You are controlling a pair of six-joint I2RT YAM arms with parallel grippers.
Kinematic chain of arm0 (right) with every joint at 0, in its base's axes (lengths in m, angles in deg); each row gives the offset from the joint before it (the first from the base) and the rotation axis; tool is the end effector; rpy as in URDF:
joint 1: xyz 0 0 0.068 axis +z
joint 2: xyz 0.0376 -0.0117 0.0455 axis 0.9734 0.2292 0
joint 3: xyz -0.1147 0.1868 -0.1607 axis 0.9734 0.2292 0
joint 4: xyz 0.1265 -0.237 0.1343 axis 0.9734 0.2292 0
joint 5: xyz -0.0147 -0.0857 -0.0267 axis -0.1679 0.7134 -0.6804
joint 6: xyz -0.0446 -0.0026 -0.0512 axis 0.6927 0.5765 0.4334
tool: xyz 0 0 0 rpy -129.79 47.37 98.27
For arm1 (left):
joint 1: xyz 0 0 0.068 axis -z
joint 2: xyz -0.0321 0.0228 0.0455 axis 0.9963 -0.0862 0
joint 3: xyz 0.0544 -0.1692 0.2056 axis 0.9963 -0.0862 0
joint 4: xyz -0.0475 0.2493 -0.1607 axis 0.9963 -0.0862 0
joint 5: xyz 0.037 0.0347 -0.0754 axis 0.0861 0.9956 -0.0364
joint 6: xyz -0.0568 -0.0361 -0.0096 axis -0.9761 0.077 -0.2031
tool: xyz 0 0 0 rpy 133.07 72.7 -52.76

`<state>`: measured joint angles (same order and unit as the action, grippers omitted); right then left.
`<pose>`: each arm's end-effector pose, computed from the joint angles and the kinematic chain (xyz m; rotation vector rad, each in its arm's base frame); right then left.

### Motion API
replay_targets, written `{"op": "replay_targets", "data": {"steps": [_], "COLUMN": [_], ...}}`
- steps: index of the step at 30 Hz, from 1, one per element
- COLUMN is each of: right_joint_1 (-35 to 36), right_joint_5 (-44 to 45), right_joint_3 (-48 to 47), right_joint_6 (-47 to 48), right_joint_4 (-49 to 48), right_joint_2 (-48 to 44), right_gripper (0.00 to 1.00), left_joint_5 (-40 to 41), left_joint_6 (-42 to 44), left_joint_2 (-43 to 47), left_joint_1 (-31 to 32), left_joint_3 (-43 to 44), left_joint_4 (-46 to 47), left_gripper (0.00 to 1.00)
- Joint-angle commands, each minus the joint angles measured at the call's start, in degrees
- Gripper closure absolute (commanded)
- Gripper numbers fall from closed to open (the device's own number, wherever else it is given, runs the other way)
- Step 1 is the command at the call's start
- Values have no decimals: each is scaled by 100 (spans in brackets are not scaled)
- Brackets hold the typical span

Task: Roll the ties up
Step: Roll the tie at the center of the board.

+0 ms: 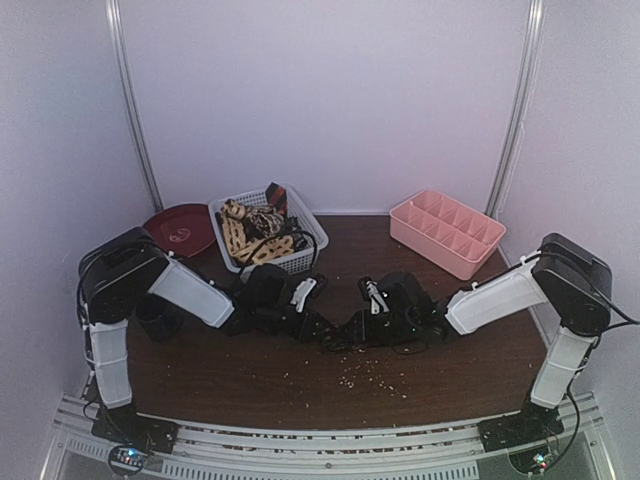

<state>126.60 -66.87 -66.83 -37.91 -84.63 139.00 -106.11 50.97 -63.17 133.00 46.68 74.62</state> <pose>0.2379 0.3012 0.0929 -0.2756 2.3934 1.1079 0.2621 -0.3285 0.0608 0.7085 2.2730 -1.2360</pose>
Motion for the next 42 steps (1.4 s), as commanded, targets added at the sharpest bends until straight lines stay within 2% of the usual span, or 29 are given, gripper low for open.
{"op": "replay_targets", "data": {"steps": [1, 4, 6, 7, 9, 14, 18, 25, 30, 35, 42], "right_joint_1": [-22, -23, -29, -27, -34, -25, -27, -25, -27, -17, 2], "right_joint_5": [169, 159, 145, 144, 116, 97, 141, 60, -168, -345, -428], "right_joint_3": [-102, -114, -106, -88, -12, 185, 376, 549, 599, 542, 579], "right_joint_6": [95, 114, 125, 125, 97, -56, -256, -575, -834, -859, -1004], "right_joint_4": [137, 125, 128, 114, 42, -70, -230, -559, -985, -1245, -1395], "right_joint_2": [-17, -10, 3, 16, 26, -33, -184, -208, -52, 98, 196], "right_gripper": [75, 76, 77, 78, 78, 77, 75, 73, 73, 78, 80], "left_joint_5": [-309, -285, -267, -236, -85, 364, 766, 880, 824, 1060, 1674], "left_joint_6": [191, 129, 135, 148, 148, 24, -439, -942, -1070, -1111, -1079], "left_joint_2": [-90, -67, -74, -74, -48, 266, 718, 962, 777, 753, 1010], "left_joint_1": [5, 6, 5, 6, 12, 6, 18, 241, 383, 385, 384], "left_joint_3": [104, 16, 33, 48, 53, -143, -619, -1231, -1216, -1228, -1399], "left_joint_4": [161, 225, 186, 129, 27, -74, 144, 542, 745, 643, 91], "left_gripper": [89, 97, 97, 94, 80, 75, 74, 73, 78, 100, 100]}}
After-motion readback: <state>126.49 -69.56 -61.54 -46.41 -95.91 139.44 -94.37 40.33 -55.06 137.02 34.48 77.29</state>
